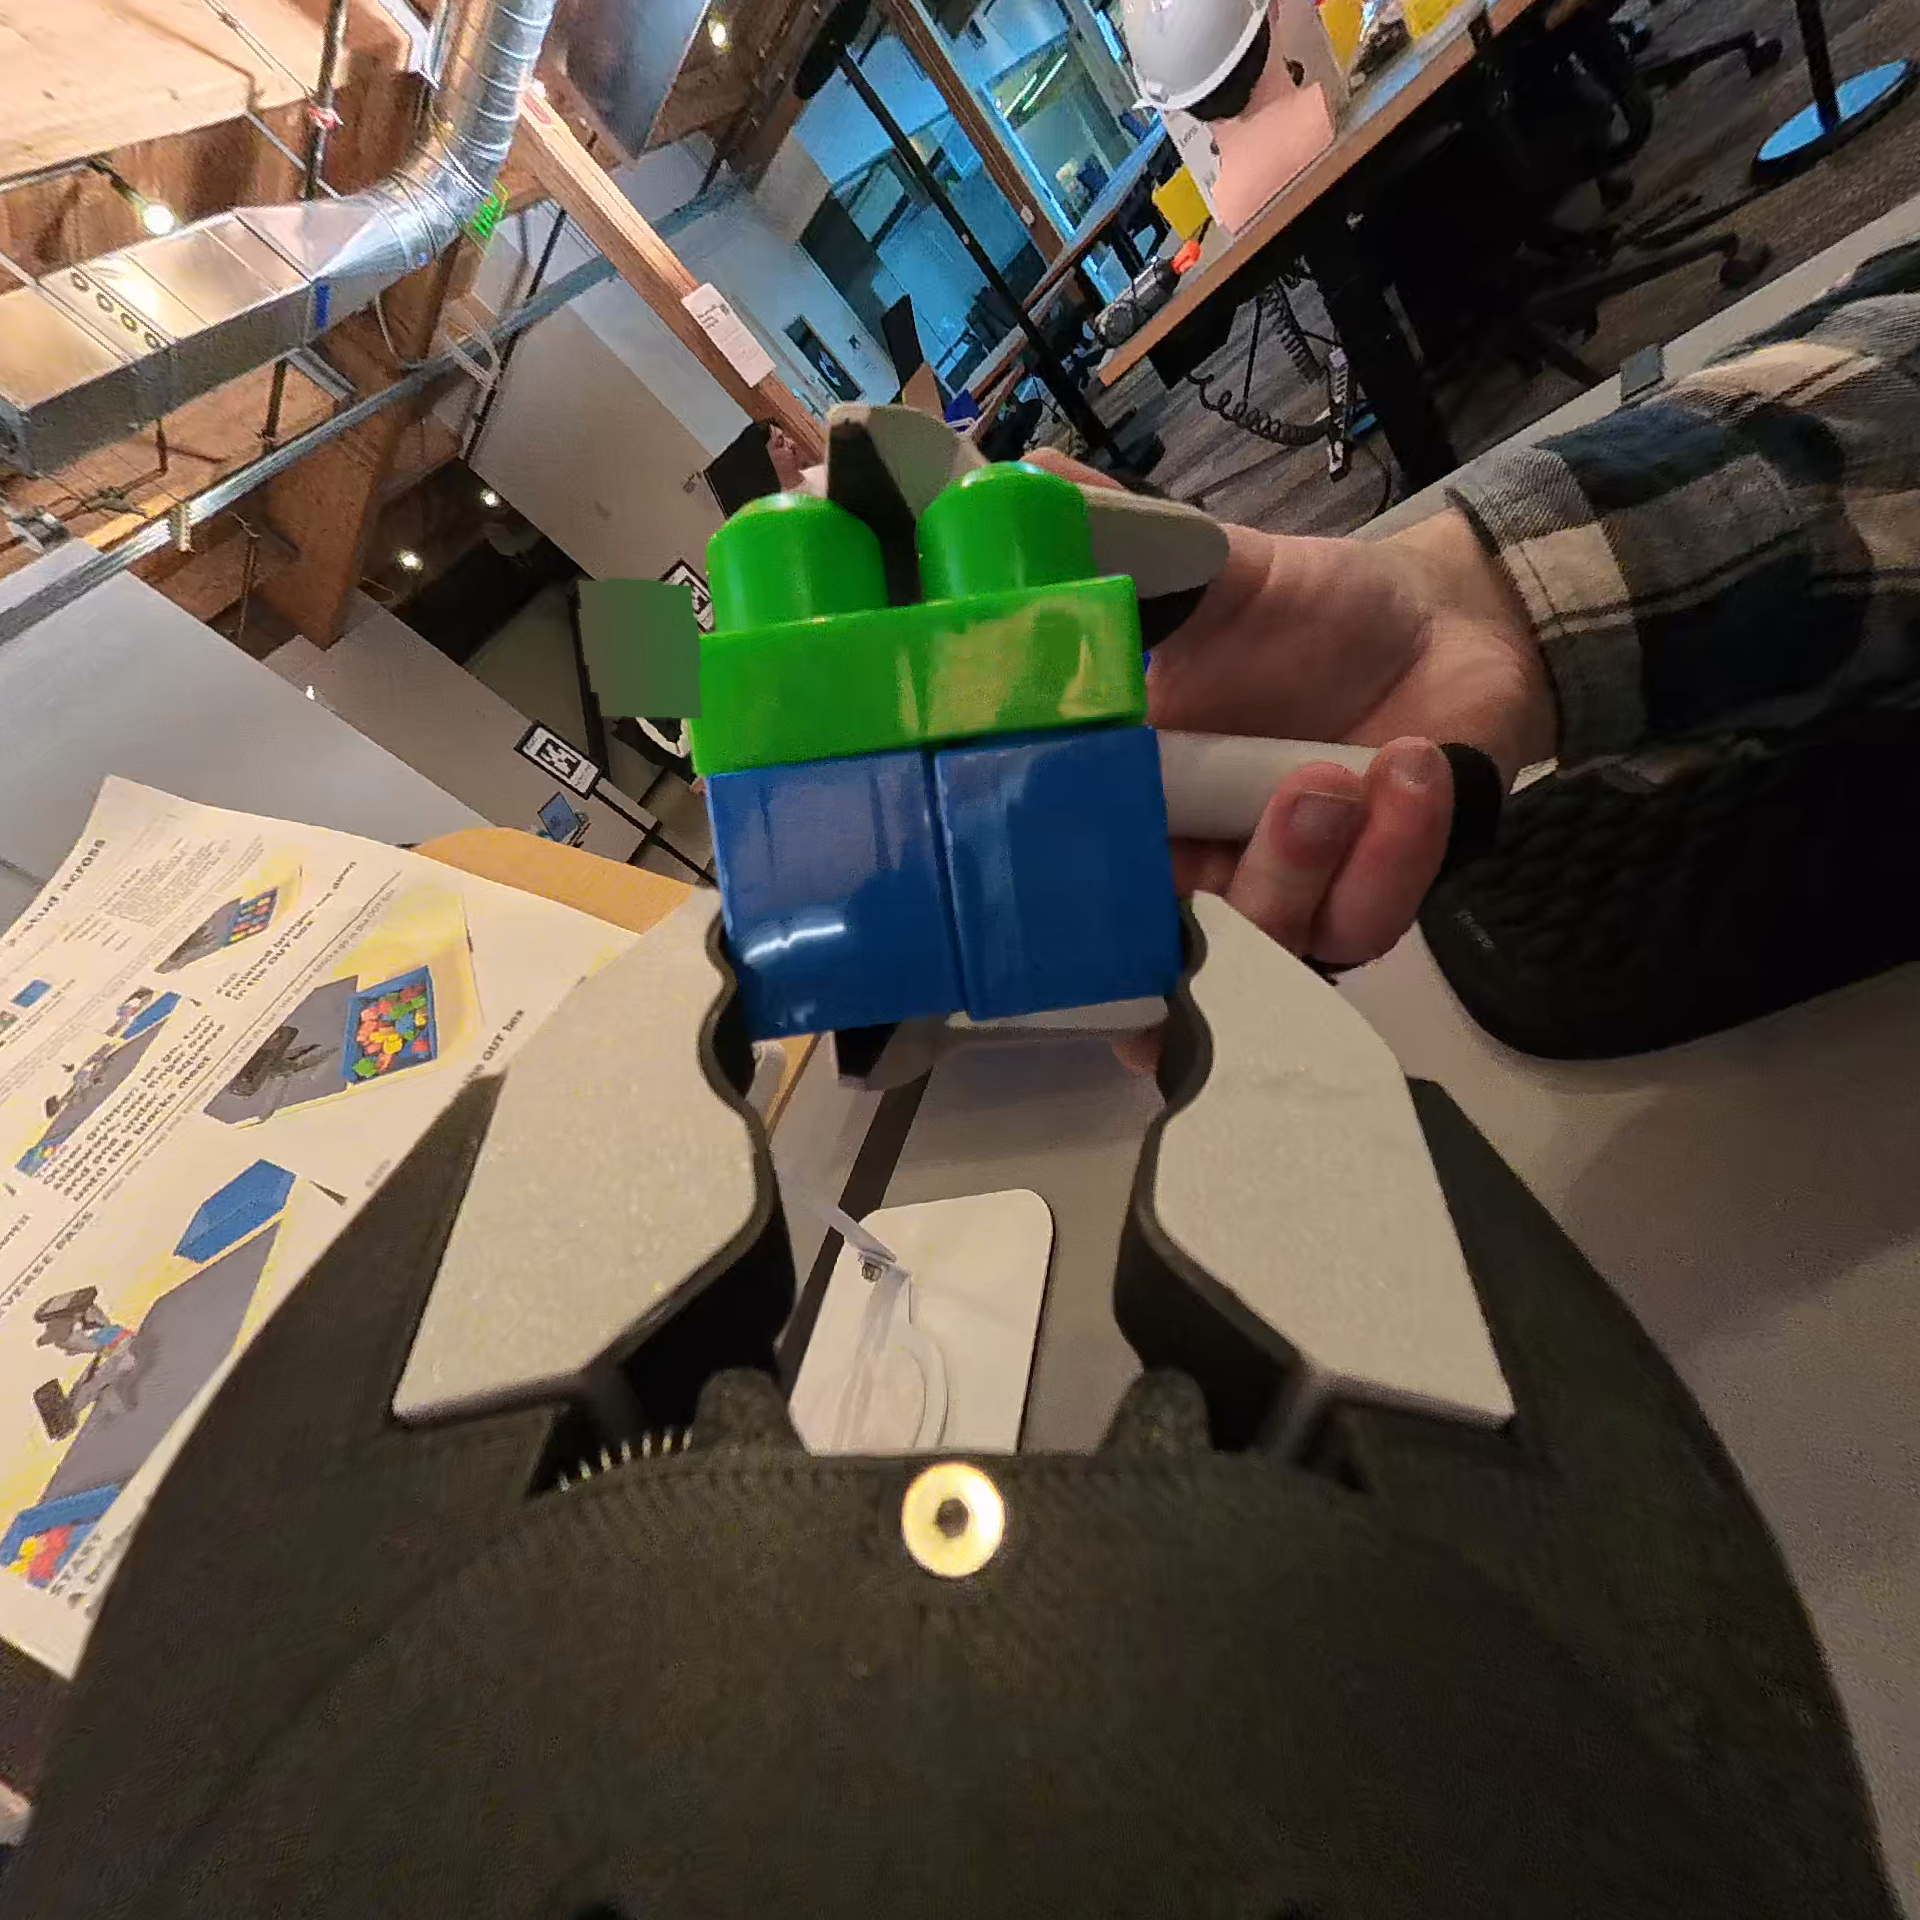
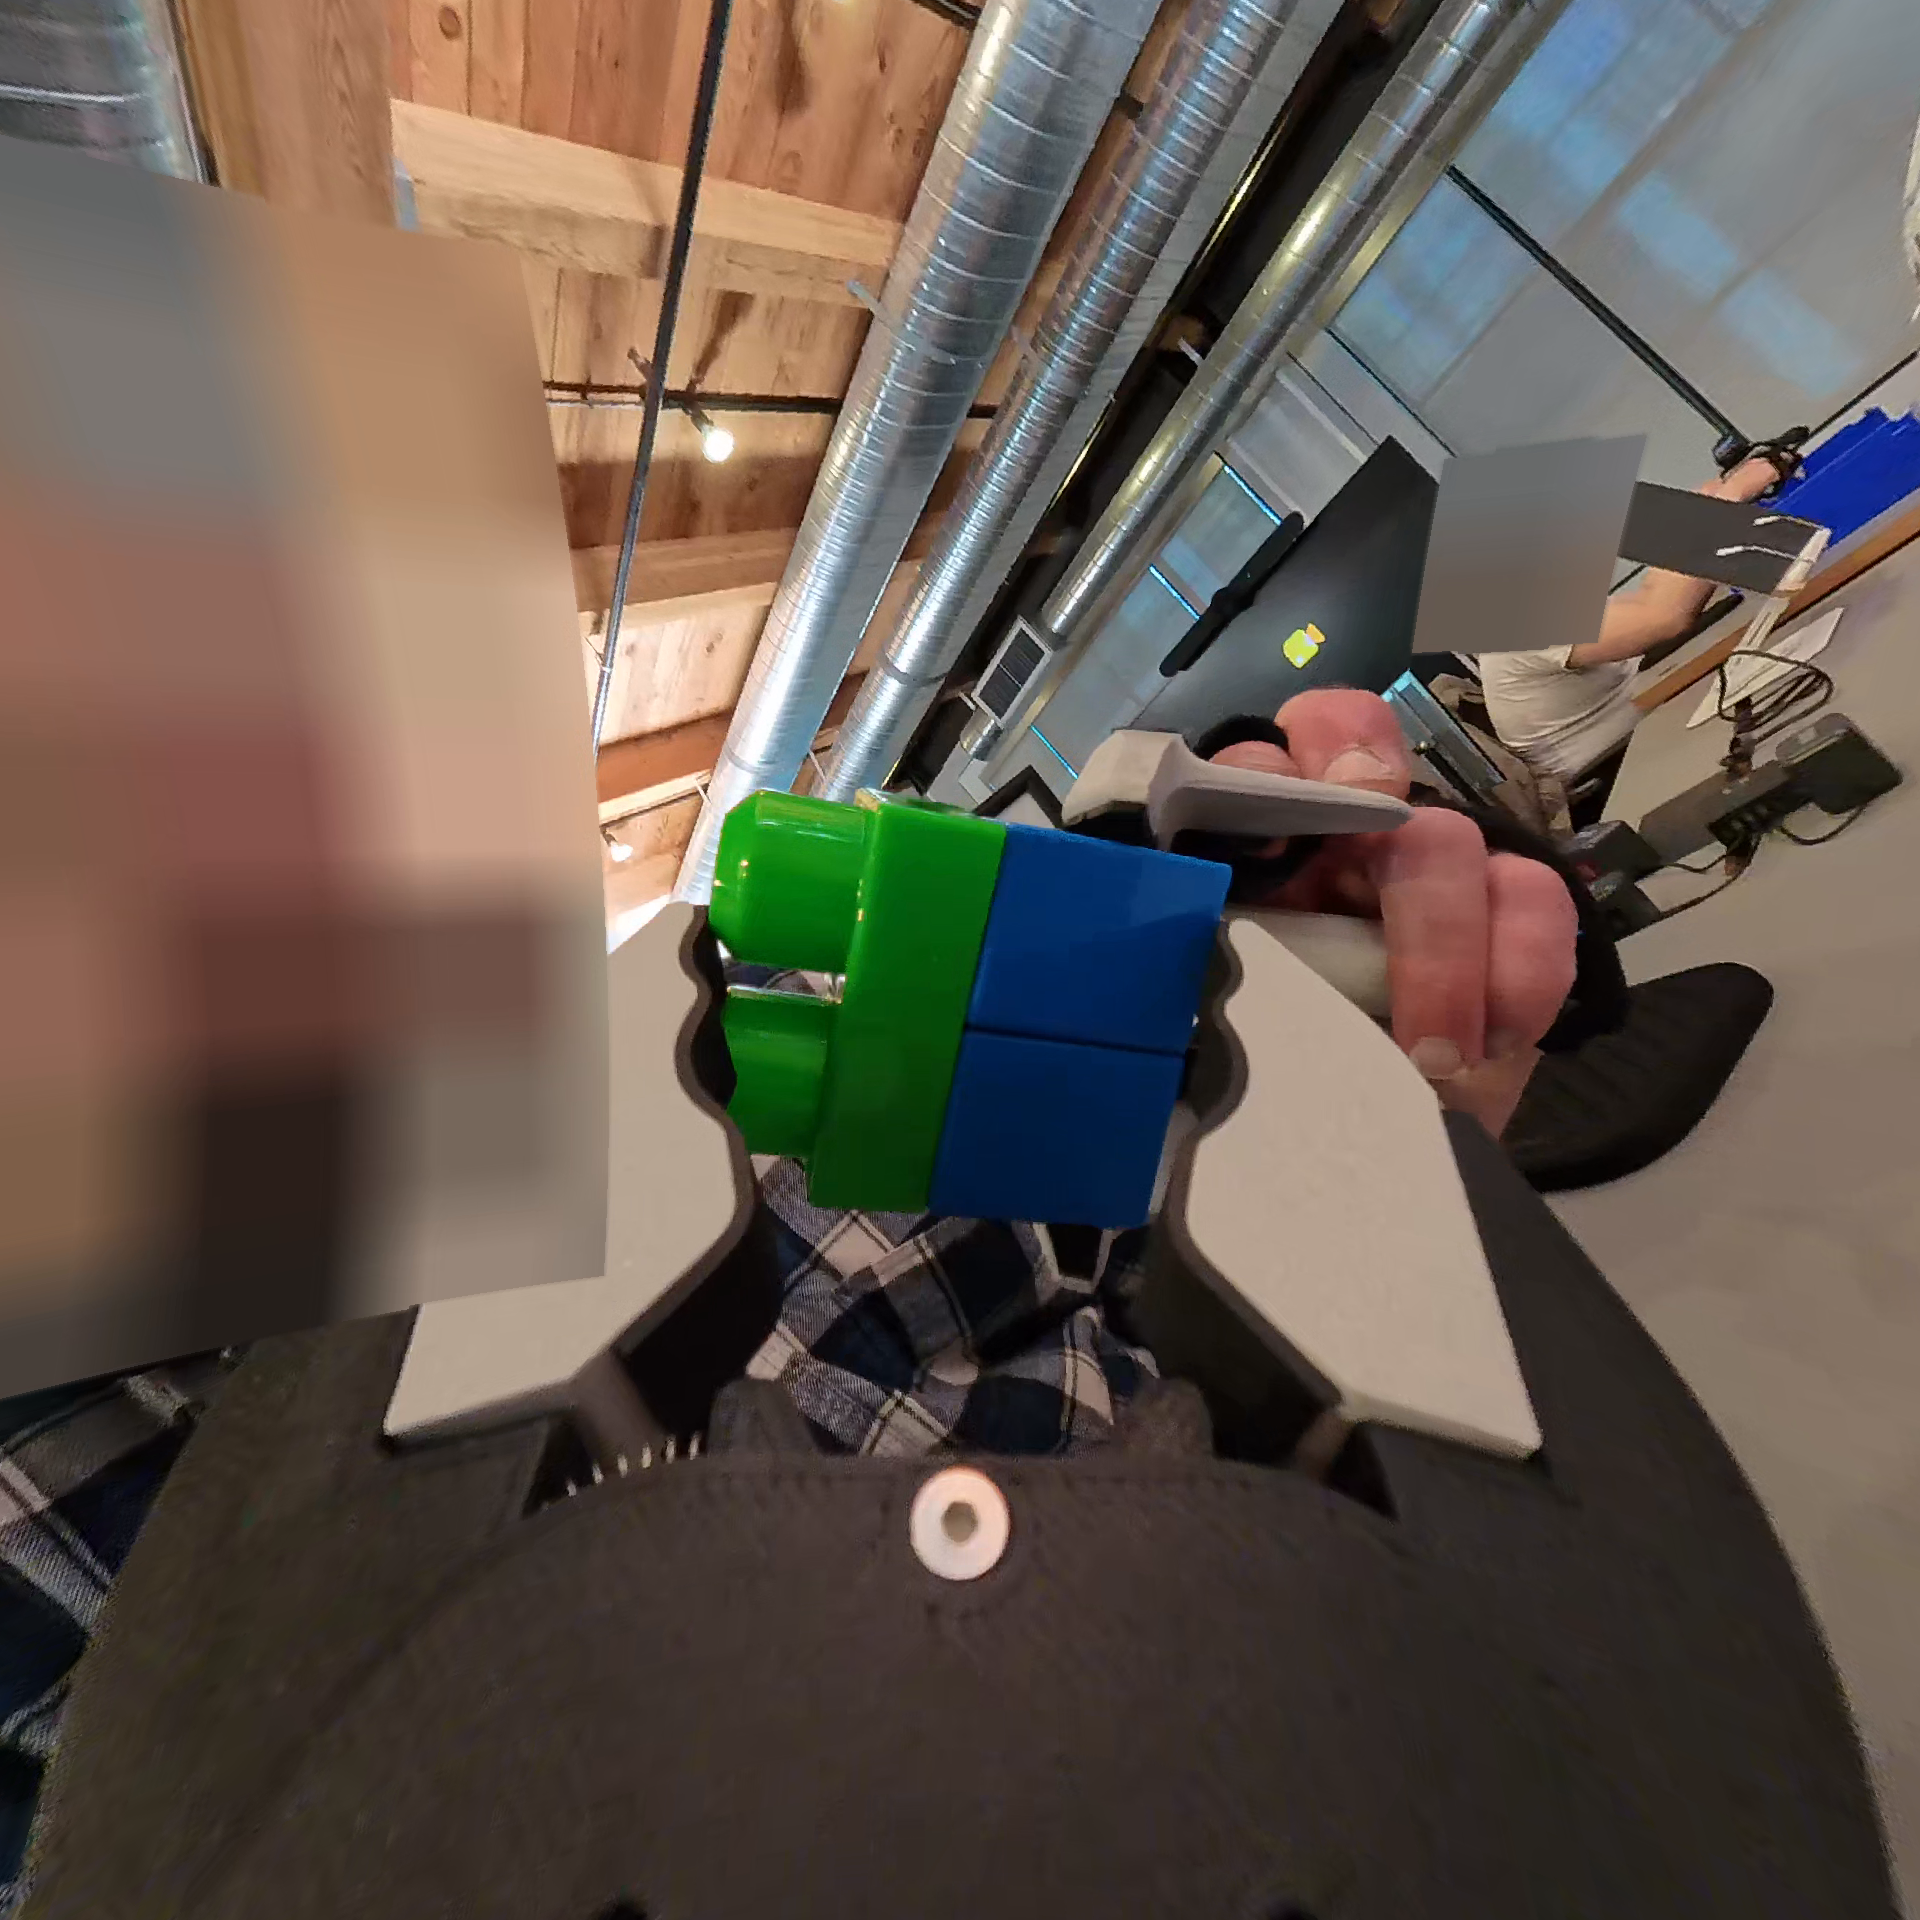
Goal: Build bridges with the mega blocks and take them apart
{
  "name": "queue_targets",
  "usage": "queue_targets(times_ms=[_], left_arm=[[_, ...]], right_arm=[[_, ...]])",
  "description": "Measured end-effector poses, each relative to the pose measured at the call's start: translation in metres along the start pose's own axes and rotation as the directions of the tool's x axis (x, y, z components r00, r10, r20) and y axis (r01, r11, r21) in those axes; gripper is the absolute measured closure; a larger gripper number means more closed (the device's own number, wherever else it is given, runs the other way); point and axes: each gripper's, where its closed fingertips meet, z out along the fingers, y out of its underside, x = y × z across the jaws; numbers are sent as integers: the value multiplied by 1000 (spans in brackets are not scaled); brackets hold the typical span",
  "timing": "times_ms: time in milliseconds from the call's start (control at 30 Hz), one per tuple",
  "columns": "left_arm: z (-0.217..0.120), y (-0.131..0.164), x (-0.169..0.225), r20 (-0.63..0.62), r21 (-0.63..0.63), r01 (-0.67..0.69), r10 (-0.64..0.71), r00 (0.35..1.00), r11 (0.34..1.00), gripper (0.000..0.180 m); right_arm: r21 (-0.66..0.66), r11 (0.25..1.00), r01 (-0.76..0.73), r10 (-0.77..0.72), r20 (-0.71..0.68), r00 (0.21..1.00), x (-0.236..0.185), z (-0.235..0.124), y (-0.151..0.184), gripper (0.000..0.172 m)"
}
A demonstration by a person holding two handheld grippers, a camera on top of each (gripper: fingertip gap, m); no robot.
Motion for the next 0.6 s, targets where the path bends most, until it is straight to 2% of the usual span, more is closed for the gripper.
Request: queue_targets(times_ms=[33, 200, 333, 433, 500, 600], left_arm=[[0, 1, 1, -8, -6, 7, -7, 1000, 1000, 105], [-5, -6, 11, -118, 49, 112, -105, 987, 993, 105], [-15, -20, 11, -219, 97, 228, -202, 955, 969, 106], [-17, -20, 21, -347, 45, 298, -265, 900, 954, 110], [-19, -21, 36, -455, 3, 332, -295, 840, 943, 116], [-21, -17, 57, -570, -65, 341, -316, 759, 938, 138]], right_arm=[[-15, 1000, -1, 1, 2, 1000, 1, -1, 1, 83], [-178, 984, -12, 14, 14, 1000, -1, -5, 11, 84], [-364, 930, -49, 60, 19, 998, -2, -1, 28, 84], [-458, 887, -64, 87, 30, 996, -3, 2, 36, 84], [-550, 831, -83, 116, 27, 993, -2, 2, 49, 83], [-675, 733, -85, 146, 34, 989, -3, 1, 68, 84]])
